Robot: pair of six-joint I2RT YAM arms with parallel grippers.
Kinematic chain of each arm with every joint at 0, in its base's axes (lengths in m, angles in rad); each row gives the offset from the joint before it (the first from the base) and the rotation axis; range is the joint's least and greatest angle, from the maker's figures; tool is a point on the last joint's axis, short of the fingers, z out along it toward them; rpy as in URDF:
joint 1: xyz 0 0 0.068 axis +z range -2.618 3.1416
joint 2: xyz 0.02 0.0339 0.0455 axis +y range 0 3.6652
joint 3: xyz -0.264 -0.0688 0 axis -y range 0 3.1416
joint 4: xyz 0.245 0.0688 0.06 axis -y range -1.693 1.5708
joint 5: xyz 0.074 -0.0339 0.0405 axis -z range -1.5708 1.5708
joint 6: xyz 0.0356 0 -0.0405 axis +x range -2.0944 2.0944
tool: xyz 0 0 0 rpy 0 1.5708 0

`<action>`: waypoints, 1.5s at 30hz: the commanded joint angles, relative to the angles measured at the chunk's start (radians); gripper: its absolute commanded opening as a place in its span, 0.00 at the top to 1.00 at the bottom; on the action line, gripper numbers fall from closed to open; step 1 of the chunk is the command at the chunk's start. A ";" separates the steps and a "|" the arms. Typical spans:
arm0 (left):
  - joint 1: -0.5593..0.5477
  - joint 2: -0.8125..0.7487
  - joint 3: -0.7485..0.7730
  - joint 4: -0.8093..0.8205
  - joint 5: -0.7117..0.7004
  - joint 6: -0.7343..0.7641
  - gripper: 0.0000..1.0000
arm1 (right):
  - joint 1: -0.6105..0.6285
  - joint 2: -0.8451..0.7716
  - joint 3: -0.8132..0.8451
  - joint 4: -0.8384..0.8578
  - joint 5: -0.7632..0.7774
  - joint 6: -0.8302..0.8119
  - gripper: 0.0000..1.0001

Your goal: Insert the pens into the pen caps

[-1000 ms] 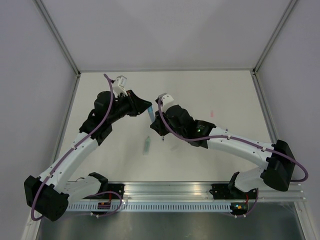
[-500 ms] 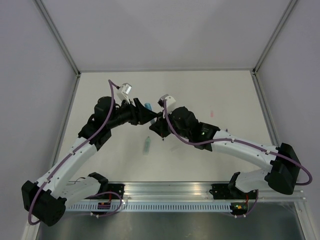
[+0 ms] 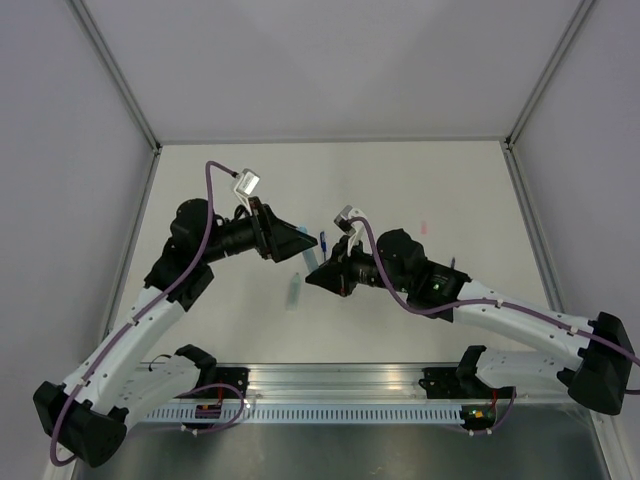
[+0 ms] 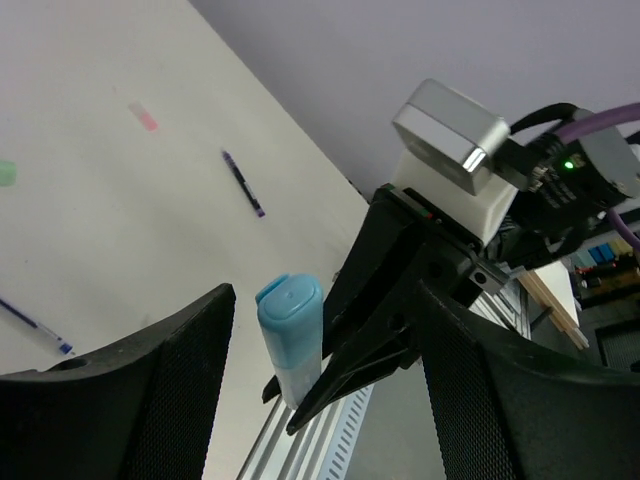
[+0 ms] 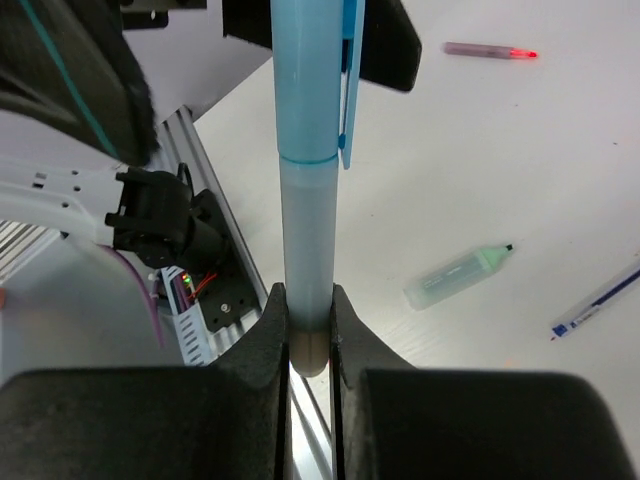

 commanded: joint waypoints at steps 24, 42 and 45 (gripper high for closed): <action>-0.001 -0.044 -0.117 0.410 0.212 -0.123 0.55 | -0.002 -0.087 -0.074 0.184 -0.186 0.125 1.00; -0.001 -0.059 -0.212 0.573 0.299 -0.203 0.98 | -0.002 -0.070 -0.045 0.189 -0.183 0.141 1.00; -0.002 -0.073 -0.261 0.628 0.315 -0.238 0.98 | -0.002 -0.083 -0.005 0.181 -0.145 0.130 1.00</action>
